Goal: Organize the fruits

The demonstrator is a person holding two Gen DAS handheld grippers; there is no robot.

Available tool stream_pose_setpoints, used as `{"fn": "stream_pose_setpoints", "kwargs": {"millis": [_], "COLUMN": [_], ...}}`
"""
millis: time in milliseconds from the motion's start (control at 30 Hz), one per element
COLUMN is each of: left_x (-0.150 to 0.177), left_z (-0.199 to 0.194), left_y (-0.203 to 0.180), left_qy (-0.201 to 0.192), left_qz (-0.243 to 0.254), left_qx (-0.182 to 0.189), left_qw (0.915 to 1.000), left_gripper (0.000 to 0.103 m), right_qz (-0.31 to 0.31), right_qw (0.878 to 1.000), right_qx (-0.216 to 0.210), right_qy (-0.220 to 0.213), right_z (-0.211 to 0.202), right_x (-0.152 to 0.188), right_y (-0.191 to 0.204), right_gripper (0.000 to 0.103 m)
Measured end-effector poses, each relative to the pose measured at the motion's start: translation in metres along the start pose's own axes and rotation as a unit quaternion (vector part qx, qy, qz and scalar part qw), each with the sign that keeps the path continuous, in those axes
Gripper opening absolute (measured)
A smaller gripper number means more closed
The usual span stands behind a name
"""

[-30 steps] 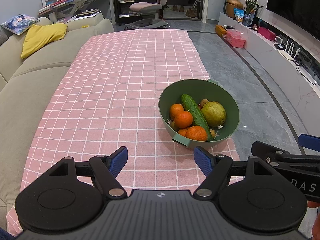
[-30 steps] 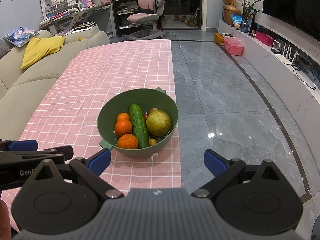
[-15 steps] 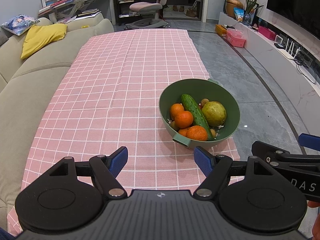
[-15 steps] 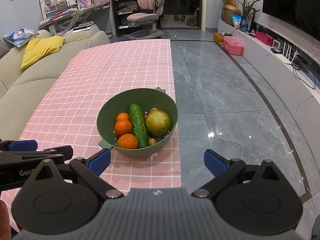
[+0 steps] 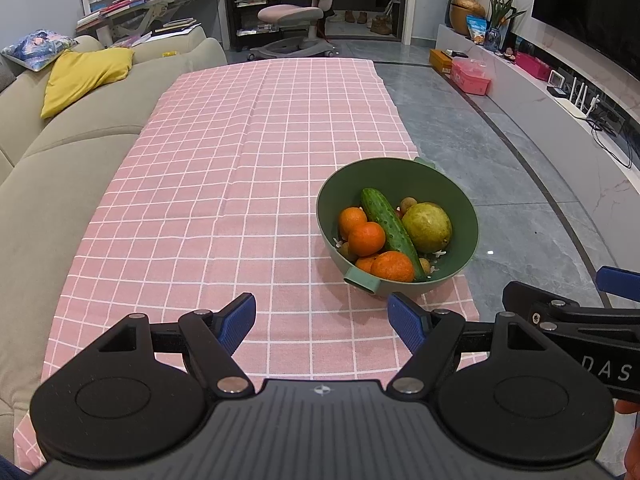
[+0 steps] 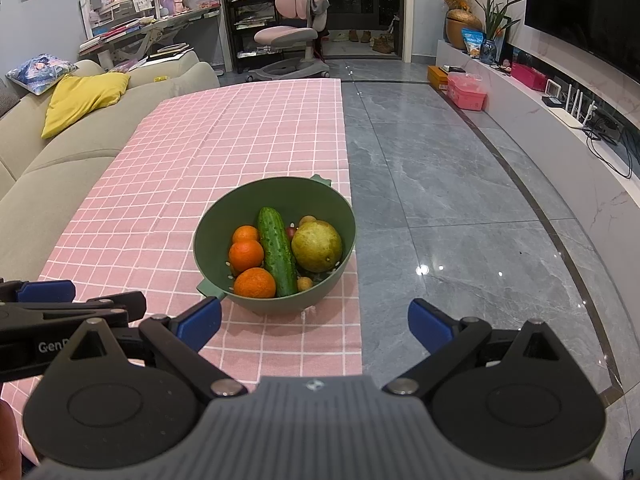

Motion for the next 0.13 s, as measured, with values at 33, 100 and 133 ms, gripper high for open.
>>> {"fn": "stream_pose_setpoints", "kwargs": {"millis": [33, 100, 133], "left_x": [-0.0001, 0.0003, 0.0007], "left_z": [0.0001, -0.0014, -0.0030], "left_y": [0.0004, 0.0013, 0.0021], "left_qy": [0.000, -0.009, -0.018], "left_qz": [0.000, 0.005, 0.010], "left_qx": [0.001, 0.005, 0.009], "left_qw": [1.0000, 0.9999, 0.9998], "left_gripper": [0.088, 0.088, 0.088], "right_qz": [-0.001, 0.000, 0.002], "right_qw": [1.000, 1.000, 1.000], "right_qx": [0.001, 0.001, -0.001], "right_qy": [0.000, -0.001, -0.001], "right_z": [-0.0002, -0.0001, -0.0002], "right_x": [0.0001, 0.0003, 0.0002], "right_y": [0.0001, -0.0002, -0.0010], "right_gripper": [0.096, 0.096, 0.096]}}
Point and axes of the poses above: each gripper's, at about its wrist camera, not at the fingertips, and z roughly the way its jaws point, y to its left, x to its underside, the point moved 3 cm from there along z, roughly the way its jaws point, and after that the axes turned 13 degrees about y, right-handed, at the moved point
